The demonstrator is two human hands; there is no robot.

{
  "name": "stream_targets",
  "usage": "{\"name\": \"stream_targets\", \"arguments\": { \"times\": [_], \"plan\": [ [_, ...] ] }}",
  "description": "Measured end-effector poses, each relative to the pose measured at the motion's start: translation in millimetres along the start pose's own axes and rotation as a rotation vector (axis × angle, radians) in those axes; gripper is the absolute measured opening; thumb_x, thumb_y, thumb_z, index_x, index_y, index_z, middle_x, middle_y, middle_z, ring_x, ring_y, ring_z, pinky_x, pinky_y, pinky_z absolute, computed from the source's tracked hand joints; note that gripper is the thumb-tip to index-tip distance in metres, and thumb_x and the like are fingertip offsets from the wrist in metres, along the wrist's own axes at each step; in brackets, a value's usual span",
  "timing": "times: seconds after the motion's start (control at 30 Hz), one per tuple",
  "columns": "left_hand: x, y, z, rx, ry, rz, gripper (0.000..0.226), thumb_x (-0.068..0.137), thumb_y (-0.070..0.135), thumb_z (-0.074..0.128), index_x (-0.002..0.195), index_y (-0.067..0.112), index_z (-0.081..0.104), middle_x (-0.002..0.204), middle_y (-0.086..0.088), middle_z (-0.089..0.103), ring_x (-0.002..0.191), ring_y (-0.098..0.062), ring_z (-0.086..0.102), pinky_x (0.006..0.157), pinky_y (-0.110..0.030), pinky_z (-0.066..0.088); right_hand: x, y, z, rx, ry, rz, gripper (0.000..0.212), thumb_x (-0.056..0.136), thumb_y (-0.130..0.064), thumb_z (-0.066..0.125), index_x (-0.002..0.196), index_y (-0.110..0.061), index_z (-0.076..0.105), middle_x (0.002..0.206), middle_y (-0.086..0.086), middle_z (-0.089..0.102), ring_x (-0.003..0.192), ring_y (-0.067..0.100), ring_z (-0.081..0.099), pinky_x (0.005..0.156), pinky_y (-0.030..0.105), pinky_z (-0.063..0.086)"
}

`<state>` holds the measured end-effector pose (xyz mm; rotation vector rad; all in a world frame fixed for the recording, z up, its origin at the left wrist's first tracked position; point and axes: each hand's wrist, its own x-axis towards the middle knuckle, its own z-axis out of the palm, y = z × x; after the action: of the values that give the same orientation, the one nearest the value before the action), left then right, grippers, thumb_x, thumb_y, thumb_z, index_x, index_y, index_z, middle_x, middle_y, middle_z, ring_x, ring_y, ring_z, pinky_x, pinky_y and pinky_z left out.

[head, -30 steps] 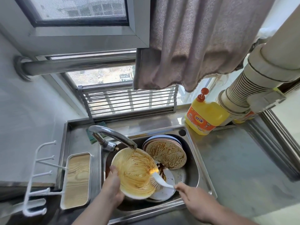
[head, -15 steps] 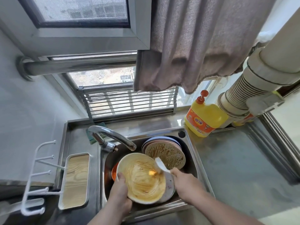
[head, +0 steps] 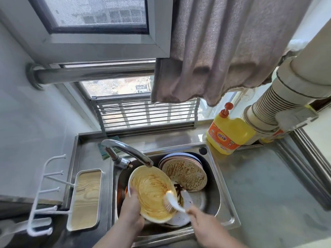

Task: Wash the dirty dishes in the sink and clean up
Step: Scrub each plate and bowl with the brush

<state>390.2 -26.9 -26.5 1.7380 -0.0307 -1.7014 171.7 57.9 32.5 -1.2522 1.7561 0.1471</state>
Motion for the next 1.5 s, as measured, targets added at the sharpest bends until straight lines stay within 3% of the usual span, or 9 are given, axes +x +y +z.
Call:
{"name": "stream_targets", "arguments": {
  "times": [0.13, 0.3, 0.47, 0.57, 0.8, 0.97, 1.2, 1.33, 1.5],
  "plan": [
    [-26.1, -11.3, 11.6, -0.083, 0.029, -0.073, 0.055, 0.111, 0.051, 0.029, 0.135, 0.01, 0.055, 0.111, -0.025, 0.073, 0.101, -0.044, 0.071, 0.088, -0.061, 0.058, 1.6, -54.2, 15.3, 0.044, -0.085, -0.15, 0.028, 0.107, -0.044, 0.033, 0.131, -0.048, 0.047, 0.127, 0.004, 0.069, 0.119, 0.024, 0.063, 0.09, 0.03, 0.046],
    [-27.2, -8.0, 17.4, -0.083, -0.072, -0.006, 0.046, 0.112, 0.047, 0.028, 0.138, 0.022, 0.056, 0.118, -0.021, 0.073, 0.104, -0.04, 0.071, 0.079, -0.055, 0.062, 39.8, -6.3, -22.2, -0.012, 0.106, 0.017, 0.021, 0.101, -0.053, 0.029, 0.115, -0.046, 0.043, 0.109, 0.005, 0.072, 0.1, 0.033, 0.067, 0.089, 0.045, 0.055],
    [-14.5, 8.0, 16.9, -0.023, -0.103, 0.124, 0.039, 0.113, 0.041, 0.031, 0.135, 0.02, 0.055, 0.124, -0.019, 0.069, 0.101, -0.034, 0.07, 0.054, -0.039, 0.061, -16.8, 0.3, 11.5, 0.041, -0.069, -0.08, 0.014, 0.104, -0.046, 0.039, 0.114, -0.051, 0.046, 0.123, 0.004, 0.07, 0.101, 0.015, 0.069, 0.091, 0.028, 0.051],
    [-8.4, 1.5, 17.1, -0.026, -0.071, 0.139, 0.041, 0.112, 0.041, 0.033, 0.138, 0.018, 0.055, 0.126, -0.02, 0.069, 0.106, -0.036, 0.07, 0.07, -0.043, 0.061, -4.1, -14.5, 3.3, 0.048, -0.039, -0.109, 0.025, 0.107, -0.042, 0.037, 0.128, -0.048, 0.049, 0.122, 0.01, 0.064, 0.085, 0.014, 0.065, 0.08, 0.028, 0.045],
    [-15.7, -0.5, 23.8, -0.019, -0.179, 0.032, 0.041, 0.11, 0.049, 0.032, 0.133, 0.027, 0.057, 0.12, -0.017, 0.075, 0.11, -0.04, 0.071, 0.088, -0.063, 0.059, 35.7, -9.2, -36.9, 0.017, 0.12, -0.078, 0.027, 0.109, -0.048, 0.028, 0.129, -0.047, 0.045, 0.109, 0.004, 0.073, 0.097, 0.027, 0.067, 0.084, 0.039, 0.053],
    [-2.5, 1.8, 12.5, -0.063, -0.096, -0.007, 0.04, 0.108, 0.052, 0.036, 0.137, 0.028, 0.051, 0.118, -0.02, 0.072, 0.101, -0.04, 0.071, 0.063, -0.053, 0.062, -6.7, -13.3, 30.7, 0.053, -0.046, -0.166, 0.02, 0.107, -0.047, 0.038, 0.124, -0.056, 0.044, 0.112, 0.017, 0.069, 0.109, 0.026, 0.068, 0.081, 0.023, 0.046],
    [-12.5, -13.7, 21.3, 0.079, -0.115, -0.023, 0.06, 0.103, 0.064, 0.032, 0.135, 0.021, 0.06, 0.112, -0.016, 0.078, 0.107, -0.038, 0.073, 0.093, -0.06, 0.058, 29.8, 17.3, -15.9, 0.003, 0.116, -0.076, 0.031, 0.109, -0.045, 0.029, 0.137, -0.047, 0.044, 0.11, 0.007, 0.073, 0.105, 0.03, 0.068, 0.085, 0.039, 0.05],
    [1.6, -7.8, 33.8, 0.021, -0.112, -0.095, 0.074, 0.097, 0.074, 0.03, 0.138, 0.019, 0.057, 0.121, -0.022, 0.074, 0.109, -0.043, 0.072, 0.088, -0.062, 0.059, 7.6, -17.5, 10.2, 0.105, 0.026, -0.216, 0.029, 0.108, -0.047, 0.033, 0.135, -0.046, 0.044, 0.097, 0.004, 0.067, 0.092, 0.021, 0.066, 0.083, 0.03, 0.048],
    [8.1, 16.9, 28.4, 0.155, -0.195, 0.188, 0.03, 0.11, 0.037, 0.046, 0.124, 0.02, 0.067, 0.118, -0.015, 0.076, 0.11, -0.037, 0.072, 0.096, -0.058, 0.057, -5.1, 51.7, 9.7, 0.017, 0.07, -0.083, 0.027, 0.098, -0.059, 0.033, 0.111, -0.081, 0.022, 0.09, -0.009, 0.067, 0.09, 0.008, 0.069, 0.08, 0.023, 0.051]
  ]
}}
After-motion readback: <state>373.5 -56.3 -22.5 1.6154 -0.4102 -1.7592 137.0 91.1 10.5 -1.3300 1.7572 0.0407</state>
